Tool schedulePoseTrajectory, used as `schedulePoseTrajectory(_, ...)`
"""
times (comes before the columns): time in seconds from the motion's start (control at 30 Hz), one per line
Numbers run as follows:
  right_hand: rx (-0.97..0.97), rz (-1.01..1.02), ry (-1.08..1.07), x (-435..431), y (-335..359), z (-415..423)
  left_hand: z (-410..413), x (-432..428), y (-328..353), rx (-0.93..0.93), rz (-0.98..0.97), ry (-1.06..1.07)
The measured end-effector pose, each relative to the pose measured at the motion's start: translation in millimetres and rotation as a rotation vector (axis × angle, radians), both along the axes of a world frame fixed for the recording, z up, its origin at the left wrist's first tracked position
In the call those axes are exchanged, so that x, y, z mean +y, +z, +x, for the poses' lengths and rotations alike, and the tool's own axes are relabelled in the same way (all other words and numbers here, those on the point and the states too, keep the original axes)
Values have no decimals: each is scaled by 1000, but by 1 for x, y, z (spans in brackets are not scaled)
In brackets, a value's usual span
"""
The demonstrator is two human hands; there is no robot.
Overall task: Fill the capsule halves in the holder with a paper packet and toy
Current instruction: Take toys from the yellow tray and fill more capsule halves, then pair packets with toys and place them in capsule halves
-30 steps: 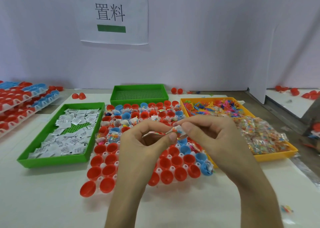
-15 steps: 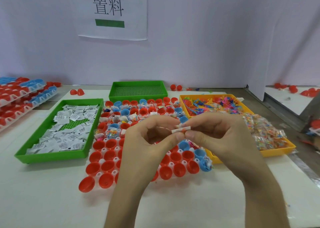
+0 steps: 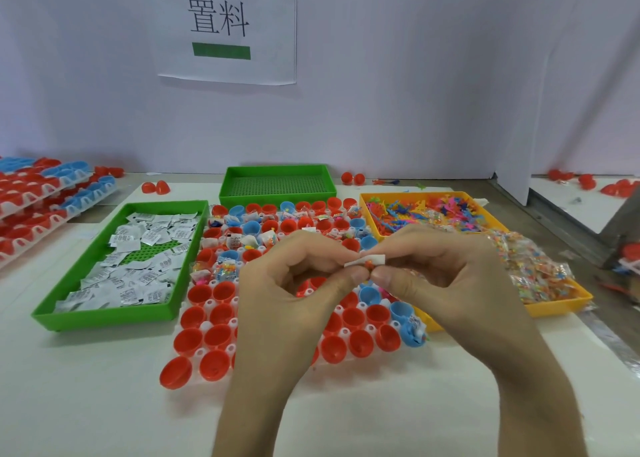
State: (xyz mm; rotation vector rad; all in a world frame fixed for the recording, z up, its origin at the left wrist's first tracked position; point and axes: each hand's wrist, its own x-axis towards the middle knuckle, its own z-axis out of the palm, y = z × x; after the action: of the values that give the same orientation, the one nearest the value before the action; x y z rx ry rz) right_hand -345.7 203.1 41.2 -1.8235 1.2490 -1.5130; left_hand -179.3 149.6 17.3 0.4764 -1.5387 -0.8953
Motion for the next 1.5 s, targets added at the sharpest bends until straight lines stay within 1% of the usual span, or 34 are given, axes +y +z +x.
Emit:
schedulePoseTrajectory(0.1, 15, 4, 46, 0, 0, -1, 1, -1, -1, 7, 59, -19)
schedulePoseTrajectory(0.2, 22, -9, 52, -1, -1, 0, 2, -1, -1, 16, 72, -19)
schedulePoseTrajectory(0.37, -53, -80, 55, 2, 2, 3, 4, -2, -1, 82, -86, -22)
schedulePoseTrajectory(0.5, -48, -136, 22, 4, 5, 3, 7, -2, -1, 94, -149, -21)
schedulePoseTrajectory(0.6, -87, -147, 28, 4, 5, 3, 6, -1, 0, 97, -160, -53)
schedulePoseTrajectory(0.7, -138, -142, 50, 5, 5, 3, 4, -1, 0, 132, -105, -80)
schedulePoseTrajectory(0.83, -199, -55, 93, 4, 6, 8, 1, 0, -1, 209, -20, -106)
schedulePoseTrajectory(1.0, -211, -36, 64, 1, 7, 15, 1, -2, -2, 266, 39, -69)
schedulePoseTrajectory(1.13, -318, -27, 59, -3, 5, 21, -1, -1, -1, 284, 78, -62)
schedulePoseTrajectory(1.27, -334, -31, 48, -5, 5, 27, -3, 0, -2, 337, 144, -51)
schedulePoseTrajectory(1.5, -341, 0, 22, -7, 6, 33, -4, 2, 0, 321, 160, 13)
